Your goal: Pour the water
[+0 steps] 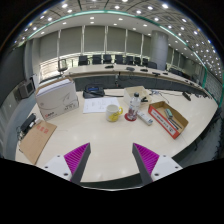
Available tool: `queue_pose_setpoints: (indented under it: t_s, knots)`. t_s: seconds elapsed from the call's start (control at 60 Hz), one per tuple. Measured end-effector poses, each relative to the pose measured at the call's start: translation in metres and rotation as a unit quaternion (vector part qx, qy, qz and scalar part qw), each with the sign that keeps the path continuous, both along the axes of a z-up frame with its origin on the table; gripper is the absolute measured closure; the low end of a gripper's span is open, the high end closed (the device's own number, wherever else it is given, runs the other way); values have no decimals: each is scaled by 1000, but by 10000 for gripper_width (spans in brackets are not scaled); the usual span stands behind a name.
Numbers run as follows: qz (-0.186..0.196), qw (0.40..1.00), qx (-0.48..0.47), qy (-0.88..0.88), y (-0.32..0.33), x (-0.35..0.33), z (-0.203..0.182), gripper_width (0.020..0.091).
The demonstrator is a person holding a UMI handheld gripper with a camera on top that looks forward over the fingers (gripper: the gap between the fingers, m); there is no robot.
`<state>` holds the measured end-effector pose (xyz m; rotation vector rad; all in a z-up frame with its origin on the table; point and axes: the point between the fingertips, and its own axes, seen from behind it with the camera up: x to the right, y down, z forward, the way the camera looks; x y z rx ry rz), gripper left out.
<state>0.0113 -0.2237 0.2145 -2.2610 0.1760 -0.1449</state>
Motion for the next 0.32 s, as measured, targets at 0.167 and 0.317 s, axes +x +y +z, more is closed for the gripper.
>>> queue_pose_setpoints:
  t_s: [0.167,0.317]
  knots:
    - [-3,1000,-4,-26,-7,5,-2,241]
    - [2,1000,-5,-20,-6,5,-3,241]
